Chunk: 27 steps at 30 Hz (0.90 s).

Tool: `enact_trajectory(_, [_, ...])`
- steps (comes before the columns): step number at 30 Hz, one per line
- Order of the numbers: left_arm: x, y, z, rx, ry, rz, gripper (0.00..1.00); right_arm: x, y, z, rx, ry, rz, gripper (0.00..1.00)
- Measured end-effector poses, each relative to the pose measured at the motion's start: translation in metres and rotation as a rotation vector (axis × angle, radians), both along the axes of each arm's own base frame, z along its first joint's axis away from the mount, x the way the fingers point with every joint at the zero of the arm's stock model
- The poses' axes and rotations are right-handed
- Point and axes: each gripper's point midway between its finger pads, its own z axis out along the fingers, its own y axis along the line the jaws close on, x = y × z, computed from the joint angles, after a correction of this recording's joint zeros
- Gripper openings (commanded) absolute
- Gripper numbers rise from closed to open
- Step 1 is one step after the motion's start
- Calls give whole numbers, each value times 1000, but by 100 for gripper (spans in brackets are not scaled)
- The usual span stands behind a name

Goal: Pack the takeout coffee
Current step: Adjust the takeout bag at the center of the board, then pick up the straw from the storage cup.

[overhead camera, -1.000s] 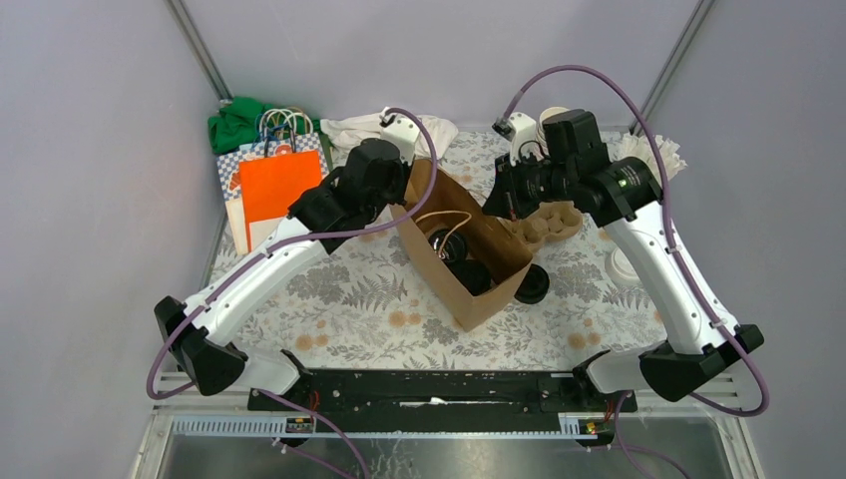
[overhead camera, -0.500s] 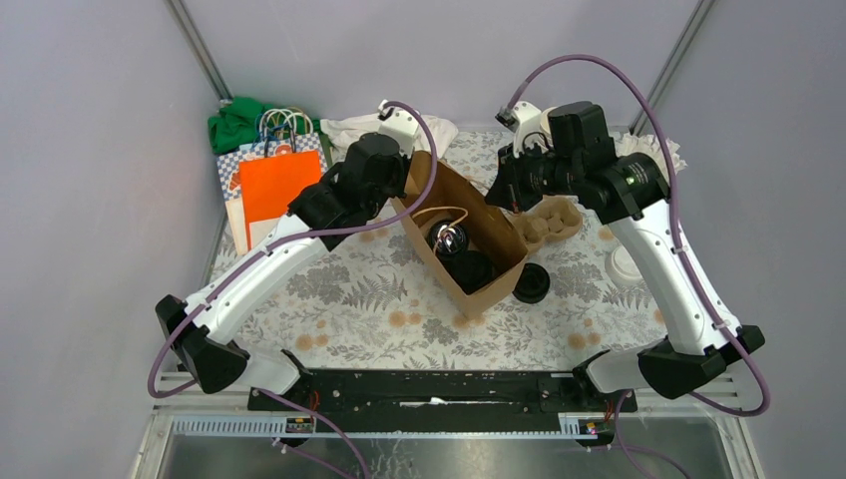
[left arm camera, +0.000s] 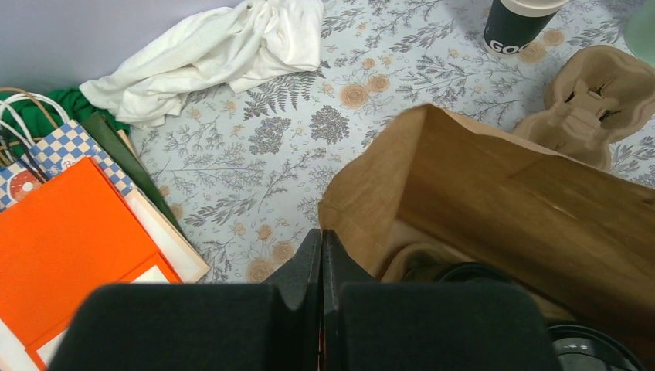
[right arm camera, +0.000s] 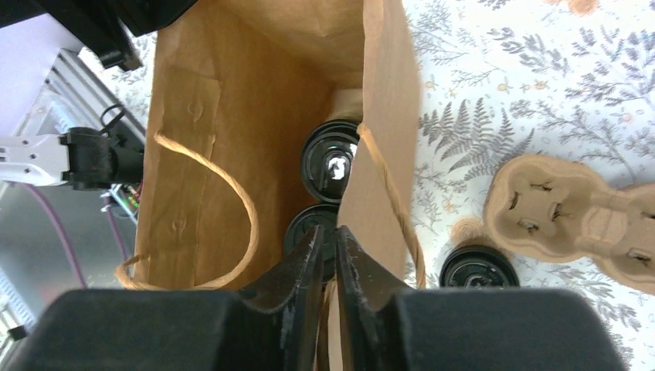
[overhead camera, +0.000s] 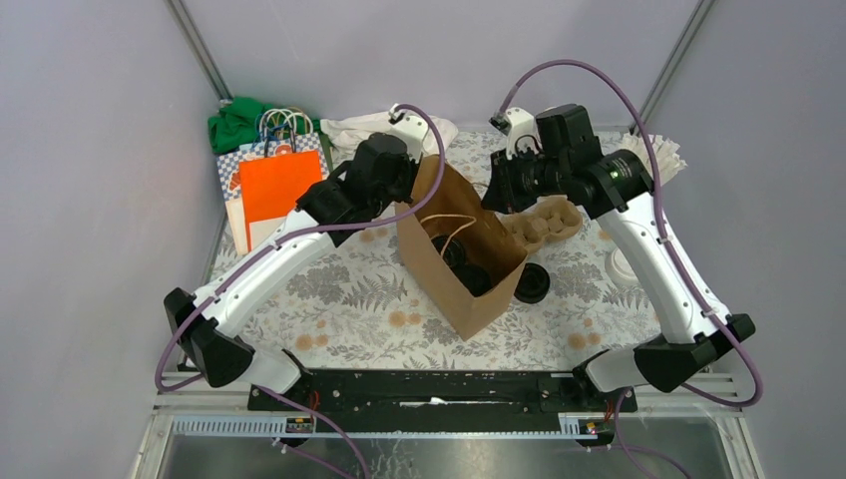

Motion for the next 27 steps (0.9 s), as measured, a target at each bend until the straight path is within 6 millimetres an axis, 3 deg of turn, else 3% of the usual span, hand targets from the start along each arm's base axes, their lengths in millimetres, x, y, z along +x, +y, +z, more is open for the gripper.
enact_trajectory(6, [2, -4, -7, -15, 26, -5, 3, 18, -4, -7, -18, -2, -55, 63])
enact_trajectory(7, [2, -4, -8, -14, 28, -4, 7, 20, -6, -7, -21, -6, -66, 71])
enact_trajectory(11, [3, -5, -11, -18, 31, -1, 22, 30, -12, 1, -34, -48, -110, 89])
enact_trajectory(18, [3, -3, -26, -5, 41, 6, 46, 38, -19, 18, -38, -114, -157, 95])
enact_trajectory(23, [4, 1, -21, -7, 23, 19, 72, 46, -25, 45, -20, -185, -211, 99])
enact_trajectory(27, [5, 4, -15, -6, 7, 33, 81, 61, -39, 51, -39, -226, -329, 100])
